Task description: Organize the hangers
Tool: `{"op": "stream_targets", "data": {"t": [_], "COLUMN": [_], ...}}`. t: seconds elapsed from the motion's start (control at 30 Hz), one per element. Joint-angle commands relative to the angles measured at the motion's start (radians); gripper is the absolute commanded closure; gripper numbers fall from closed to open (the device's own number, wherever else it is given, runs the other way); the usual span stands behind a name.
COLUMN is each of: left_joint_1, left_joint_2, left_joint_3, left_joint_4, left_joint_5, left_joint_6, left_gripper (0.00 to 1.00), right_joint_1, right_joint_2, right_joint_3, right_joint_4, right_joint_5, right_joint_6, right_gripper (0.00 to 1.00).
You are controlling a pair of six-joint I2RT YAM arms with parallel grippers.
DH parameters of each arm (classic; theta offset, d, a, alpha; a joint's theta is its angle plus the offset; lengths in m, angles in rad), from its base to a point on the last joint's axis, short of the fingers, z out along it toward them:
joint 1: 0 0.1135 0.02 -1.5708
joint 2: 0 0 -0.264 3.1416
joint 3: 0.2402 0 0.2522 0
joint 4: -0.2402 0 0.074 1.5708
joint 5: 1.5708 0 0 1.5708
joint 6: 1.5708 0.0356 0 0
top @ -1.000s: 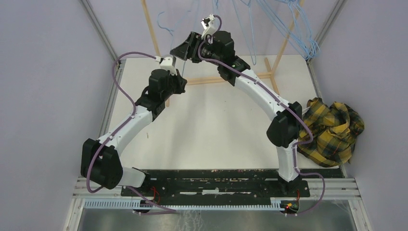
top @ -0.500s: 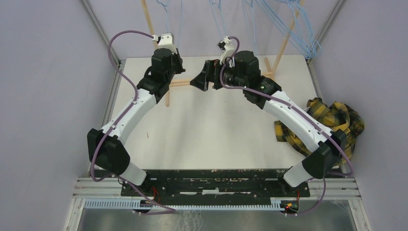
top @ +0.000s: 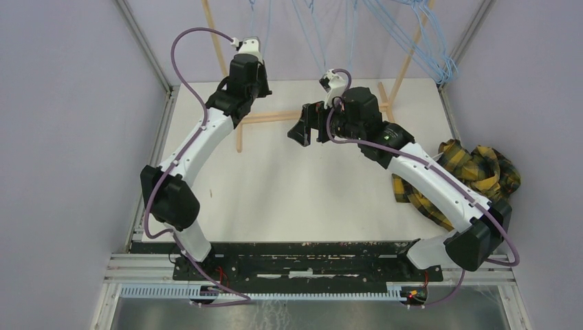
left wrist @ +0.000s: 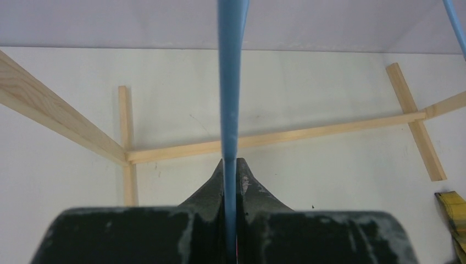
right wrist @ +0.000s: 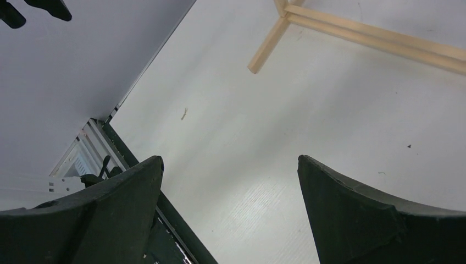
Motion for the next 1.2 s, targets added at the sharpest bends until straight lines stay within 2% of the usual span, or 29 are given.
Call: {"op": "stream_targets", "data": {"t": [0.0,0.27,0.47,0.77,0.8,0.83,0.93,1.0,1.07,1.17], "left_joint_1": [0.0,0.0,-0.001,0.0,0.0,0.0,0.001,0.002,0.001,0.001], "left_joint_2": [0.019,0.113,0.11,0.011,0.001,-0.008,-0.04,-0.063,-0.096,-0.137], "left_joint_3": [0.086,0.199,0.136,0.052,0.048,0.044,0.029,0.017,-0.003,-0.03], "left_joint_4": [-0.036,-0.182,-0.181,-0.185,-0.19,-0.193,-0.19,-0.175,-0.148,-0.115], "left_joint_5": [-0.02,-0.01,0.035,0.037,0.034,0.031,0.026,0.024,0.024,0.04], "left_joint_6": [0.034,0.032,0.013,0.04,0.042,0.046,0.055,0.061,0.071,0.08], "left_gripper": [0.97,0.97,0.97,0.96,0.86,0.71,0.46,0.2,0.01,0.01], "right_joint_1": [-0.003,-0.003,-0.002,-0.002,-0.003,-0.002,-0.003,-0.003,-0.003,-0.003], "right_joint_2": [-0.054,-0.071,-0.081,-0.084,-0.083,-0.081,-0.078,-0.077,-0.079,-0.083], "right_joint_3": [-0.011,-0.04,-0.057,-0.081,-0.081,-0.081,-0.078,-0.074,-0.071,-0.066], "right_joint_4": [0.02,0.015,0.001,-0.003,-0.002,-0.002,-0.006,-0.011,-0.016,-0.029], "right_joint_5": [0.029,0.037,0.057,0.062,0.06,0.059,0.058,0.063,0.069,0.072], "right_joint_6": [-0.03,-0.027,-0.035,-0.034,-0.033,-0.031,-0.028,-0.027,-0.03,-0.045], "right_gripper": [0.0,0.0,0.0,0.0,0.0,0.0,0.0,0.0,0.0,0.0]}}
